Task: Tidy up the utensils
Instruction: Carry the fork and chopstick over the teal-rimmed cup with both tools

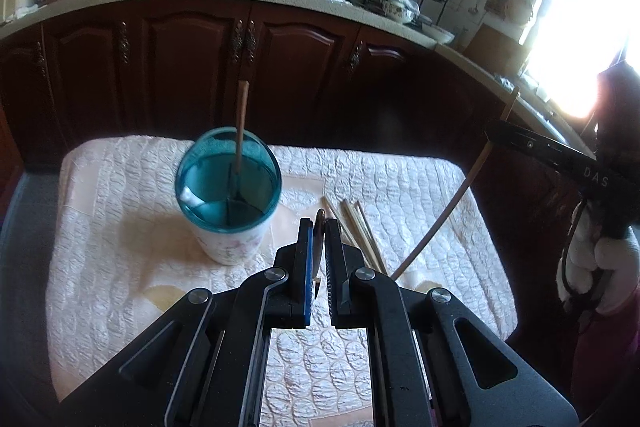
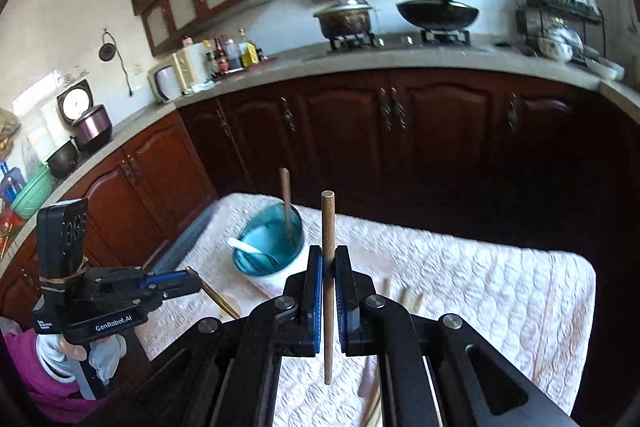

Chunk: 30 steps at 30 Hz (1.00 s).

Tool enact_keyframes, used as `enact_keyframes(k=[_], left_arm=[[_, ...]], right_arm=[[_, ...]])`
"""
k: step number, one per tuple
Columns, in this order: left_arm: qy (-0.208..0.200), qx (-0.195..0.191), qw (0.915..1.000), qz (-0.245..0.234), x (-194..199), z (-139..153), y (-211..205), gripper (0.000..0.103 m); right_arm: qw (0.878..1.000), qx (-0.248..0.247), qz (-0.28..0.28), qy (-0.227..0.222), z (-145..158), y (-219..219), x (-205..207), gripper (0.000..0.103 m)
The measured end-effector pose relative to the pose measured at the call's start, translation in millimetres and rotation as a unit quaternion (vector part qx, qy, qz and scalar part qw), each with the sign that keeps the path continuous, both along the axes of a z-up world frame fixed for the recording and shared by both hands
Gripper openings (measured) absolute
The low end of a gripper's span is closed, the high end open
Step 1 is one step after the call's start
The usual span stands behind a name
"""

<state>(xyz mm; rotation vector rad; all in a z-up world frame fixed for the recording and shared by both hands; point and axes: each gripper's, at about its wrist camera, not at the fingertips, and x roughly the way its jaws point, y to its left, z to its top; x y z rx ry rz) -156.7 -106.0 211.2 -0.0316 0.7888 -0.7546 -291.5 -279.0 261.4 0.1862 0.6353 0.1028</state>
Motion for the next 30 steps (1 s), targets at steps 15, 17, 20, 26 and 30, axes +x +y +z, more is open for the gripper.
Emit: enact_keyframes(k=[15, 17, 20, 26, 30], left_arm=[[-0.022, -0.023, 0.9974, 0.066, 58, 42, 37, 0.004], [-0.024, -0.019, 0.9970, 0.070, 65, 40, 34, 0.004], [-0.023, -0.013, 0.9967, 0.077, 75, 34, 29, 0.004], [-0.012, 0.004, 0.9964, 0.083, 90, 16, 21, 0.004], [0.003, 0.010, 0.9962, 0.086, 100, 3, 19, 0.004]], right_arm=[[0.998, -0.006, 0.037, -0.056, 50, 44, 54, 0.005], [0.998, -0.007, 0.040, -0.058, 52, 50, 65, 0.005], [0.997, -0.011, 0.042, -0.059, 54, 58, 83, 0.005], [0.997, -0.018, 0.044, -0.054, 48, 67, 118, 0.005], [0.998, -0.016, 0.044, -0.042, 34, 68, 142, 0.005]])
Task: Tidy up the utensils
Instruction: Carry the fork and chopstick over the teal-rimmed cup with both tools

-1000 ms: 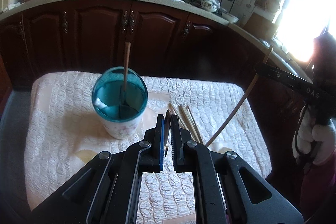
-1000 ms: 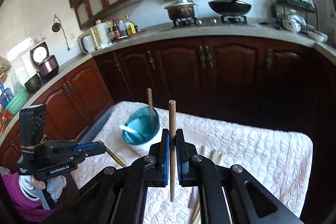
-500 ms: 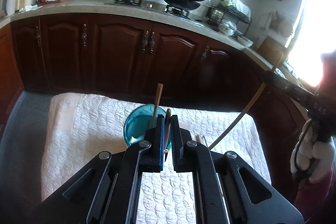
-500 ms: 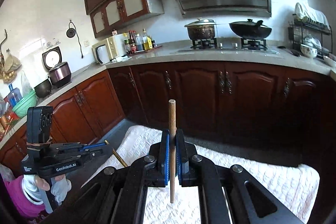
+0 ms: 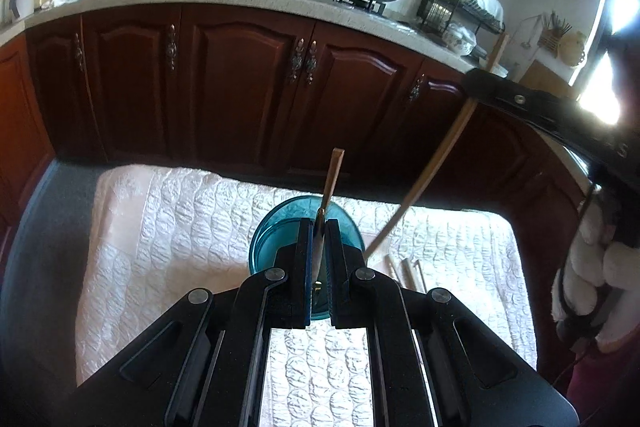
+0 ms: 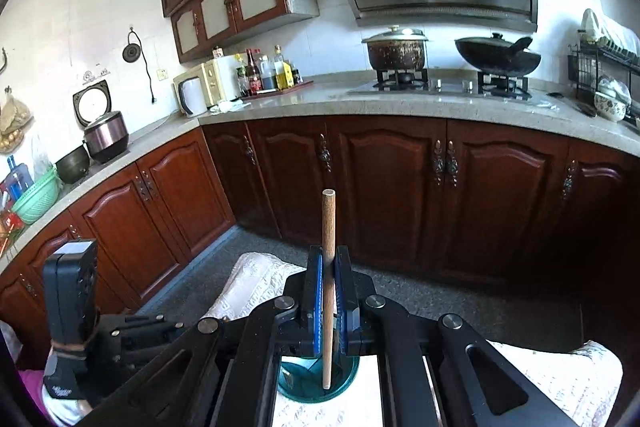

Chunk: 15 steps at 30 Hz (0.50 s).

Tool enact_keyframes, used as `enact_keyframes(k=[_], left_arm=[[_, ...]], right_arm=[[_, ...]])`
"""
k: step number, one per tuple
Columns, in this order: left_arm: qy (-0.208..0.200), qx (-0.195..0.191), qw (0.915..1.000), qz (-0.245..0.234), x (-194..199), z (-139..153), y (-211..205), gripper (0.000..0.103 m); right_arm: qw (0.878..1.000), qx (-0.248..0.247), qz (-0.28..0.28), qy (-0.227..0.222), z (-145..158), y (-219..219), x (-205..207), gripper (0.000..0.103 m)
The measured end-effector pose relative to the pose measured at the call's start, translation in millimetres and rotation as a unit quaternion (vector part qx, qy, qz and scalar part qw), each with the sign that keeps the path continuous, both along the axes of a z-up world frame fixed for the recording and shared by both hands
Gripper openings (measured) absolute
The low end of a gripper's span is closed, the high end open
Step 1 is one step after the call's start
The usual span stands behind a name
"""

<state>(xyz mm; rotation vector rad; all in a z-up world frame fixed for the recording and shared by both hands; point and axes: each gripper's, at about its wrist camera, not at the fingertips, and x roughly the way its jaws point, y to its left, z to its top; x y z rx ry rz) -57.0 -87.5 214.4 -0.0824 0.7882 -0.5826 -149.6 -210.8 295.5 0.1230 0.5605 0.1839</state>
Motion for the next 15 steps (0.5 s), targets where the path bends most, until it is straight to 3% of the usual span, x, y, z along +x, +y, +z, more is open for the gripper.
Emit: enact_keyframes(k=[15], left_arm=[[0.041, 0.028, 0.9987, -0.005, 16, -45, -16, 0.004]], right_arm=[[0.996, 0.019, 0.012, 0.092, -83, -2, 60, 0.005]])
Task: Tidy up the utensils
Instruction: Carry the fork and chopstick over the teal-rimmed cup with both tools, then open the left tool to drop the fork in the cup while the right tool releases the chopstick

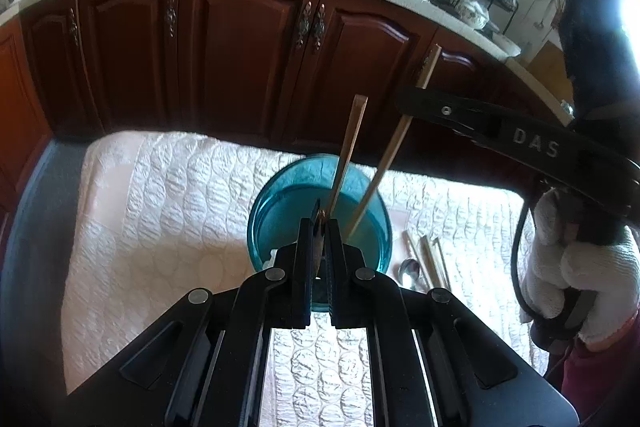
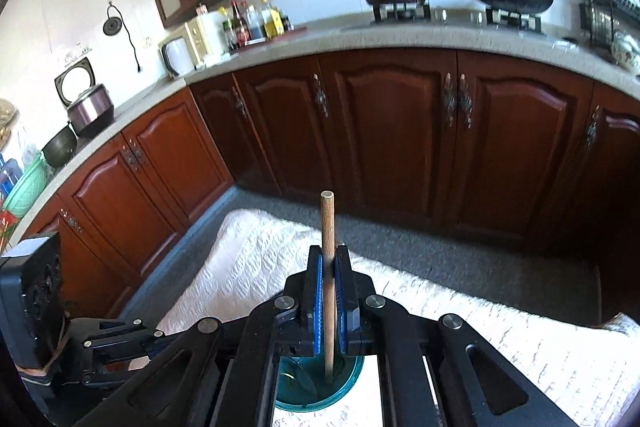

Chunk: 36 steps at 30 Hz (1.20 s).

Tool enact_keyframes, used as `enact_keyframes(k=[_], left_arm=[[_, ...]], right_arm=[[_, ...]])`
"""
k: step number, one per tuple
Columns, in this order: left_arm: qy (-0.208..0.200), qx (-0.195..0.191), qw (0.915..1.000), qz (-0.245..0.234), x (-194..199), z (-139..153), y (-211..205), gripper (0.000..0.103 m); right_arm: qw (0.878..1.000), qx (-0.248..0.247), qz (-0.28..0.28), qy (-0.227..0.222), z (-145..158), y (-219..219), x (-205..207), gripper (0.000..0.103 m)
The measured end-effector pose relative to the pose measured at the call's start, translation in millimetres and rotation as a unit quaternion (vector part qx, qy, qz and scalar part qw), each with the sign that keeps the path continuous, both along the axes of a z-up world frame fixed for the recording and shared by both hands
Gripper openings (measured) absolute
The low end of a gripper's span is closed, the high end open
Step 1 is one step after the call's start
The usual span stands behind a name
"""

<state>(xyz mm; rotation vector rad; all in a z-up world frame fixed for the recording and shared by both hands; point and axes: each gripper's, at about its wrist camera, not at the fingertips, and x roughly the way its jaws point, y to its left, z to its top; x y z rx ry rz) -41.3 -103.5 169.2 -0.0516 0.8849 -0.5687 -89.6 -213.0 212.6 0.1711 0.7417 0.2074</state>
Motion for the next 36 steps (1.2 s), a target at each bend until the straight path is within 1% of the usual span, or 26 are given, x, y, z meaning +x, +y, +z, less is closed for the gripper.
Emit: enact_keyframes(k=[5, 7, 10, 12, 13, 14, 18, 20, 22, 24, 26, 29, 36], left_arm=[[0.008, 0.007, 0.9999, 0.002, 4, -12, -4, 0.004], [0.012, 0.007, 0.9999, 0.004, 5, -16, -4, 0.004], [0.016, 0.009, 0.9998, 0.007, 8, -21, -5, 0.004], [0.020, 0.009, 0.9997, 0.010, 9, -24, -5, 0.004], [0.023, 0.007, 0.9997, 0.012, 10, -25, -4, 0.004], [0.024, 0.006, 0.9996, 0.013, 11, -26, -4, 0.004], [0.022, 0.007, 0.9996, 0.016, 12, -26, -4, 0.005], [0.019, 0.010, 0.9996, 0.016, 12, -26, -5, 0.007], [0.021, 0.009, 0.9996, 0.018, 11, -25, -5, 0.012], [0.021, 0.005, 0.9996, 0.019, 10, -23, -3, 0.024], [0.018, 0.002, 0.9996, 0.020, 8, -20, -3, 0.029], [0.009, 0.000, 0.9998, 0.020, 2, -14, -3, 0.031], [-0.017, 0.005, 0.9997, 0.014, -17, 2, -8, 0.032]], right_arm=[[1.000, 0.008, 0.002, 0.023, -23, -1, 12, 0.005], [1.000, 0.017, -0.004, 0.020, -27, -4, 14, 0.005], [0.999, 0.031, -0.006, 0.029, -32, -9, 19, 0.005], [0.999, 0.031, -0.008, 0.031, -36, -10, 20, 0.011], [0.999, 0.031, -0.009, 0.032, -37, -11, 19, 0.020], [0.999, 0.032, -0.009, 0.032, -38, -12, 19, 0.024], [0.999, 0.038, -0.012, 0.035, -40, -13, 14, 0.024], [0.998, 0.041, -0.015, 0.038, -42, -16, 11, 0.024], [0.998, 0.046, -0.018, 0.038, -42, -19, 7, 0.024], [0.998, 0.049, -0.019, 0.037, -40, -21, 2, 0.024], [0.998, 0.045, -0.021, 0.035, -39, -22, -4, 0.027], [0.998, 0.044, -0.027, 0.032, -37, -23, -15, 0.030], [0.998, 0.038, -0.038, 0.029, -32, -25, -41, 0.030]])
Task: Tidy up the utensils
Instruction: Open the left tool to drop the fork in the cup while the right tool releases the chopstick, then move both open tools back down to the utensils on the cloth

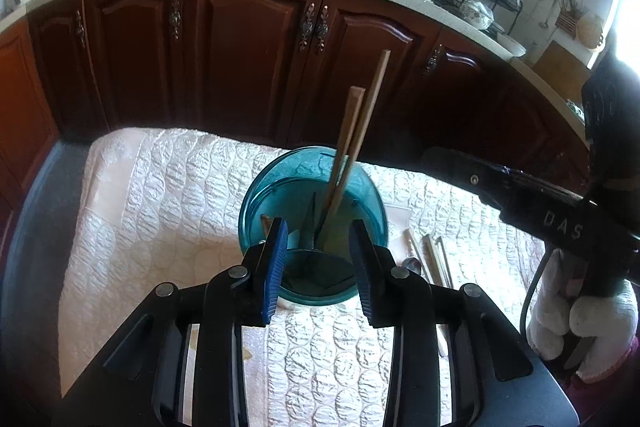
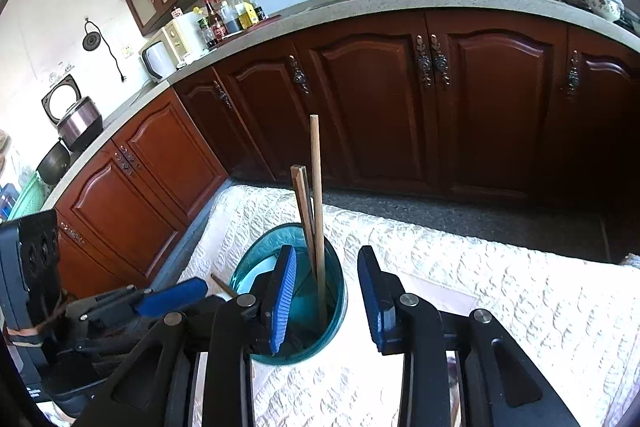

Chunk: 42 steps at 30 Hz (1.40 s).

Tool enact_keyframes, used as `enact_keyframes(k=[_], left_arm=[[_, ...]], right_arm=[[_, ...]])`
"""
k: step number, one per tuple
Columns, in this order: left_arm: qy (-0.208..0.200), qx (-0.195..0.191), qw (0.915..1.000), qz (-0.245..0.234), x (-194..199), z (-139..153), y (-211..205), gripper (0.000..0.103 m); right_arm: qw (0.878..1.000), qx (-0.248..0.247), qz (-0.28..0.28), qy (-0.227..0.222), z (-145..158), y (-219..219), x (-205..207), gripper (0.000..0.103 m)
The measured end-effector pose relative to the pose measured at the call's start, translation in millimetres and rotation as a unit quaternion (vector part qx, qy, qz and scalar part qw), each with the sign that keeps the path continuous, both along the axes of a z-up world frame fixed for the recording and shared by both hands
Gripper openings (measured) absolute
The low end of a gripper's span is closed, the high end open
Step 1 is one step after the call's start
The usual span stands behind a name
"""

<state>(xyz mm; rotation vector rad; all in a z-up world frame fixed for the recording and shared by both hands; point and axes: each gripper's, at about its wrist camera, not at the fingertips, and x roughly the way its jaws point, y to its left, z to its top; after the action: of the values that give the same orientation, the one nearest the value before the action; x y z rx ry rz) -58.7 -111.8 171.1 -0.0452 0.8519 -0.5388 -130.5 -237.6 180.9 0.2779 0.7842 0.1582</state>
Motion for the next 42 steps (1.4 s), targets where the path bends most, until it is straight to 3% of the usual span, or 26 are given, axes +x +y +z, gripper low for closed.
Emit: enact_keyframes(k=[17, 26, 35, 42], left_arm=[[-0.050, 0.009, 0.9978, -0.042, -60, 22, -40, 0.048], [-0.038, 0.006, 0.9964, -0.076, -81, 18, -68, 0.055], [-0.003, 0.028, 0.9949, -0.097, -82, -17, -84, 0.055], [0.023, 0.053, 0.9930, -0.103, -71, -51, -97, 0.055]], right_arm=[[0.998, -0.037, -0.053, -0.022, 27, -24, -89, 0.039], [0.995, -0.048, -0.088, -0.015, 25, -52, -135, 0.040], [0.992, -0.037, -0.120, 0.033, -16, -90, -161, 0.040], [0.989, -0.015, -0.115, 0.091, -72, -109, -143, 0.037]])
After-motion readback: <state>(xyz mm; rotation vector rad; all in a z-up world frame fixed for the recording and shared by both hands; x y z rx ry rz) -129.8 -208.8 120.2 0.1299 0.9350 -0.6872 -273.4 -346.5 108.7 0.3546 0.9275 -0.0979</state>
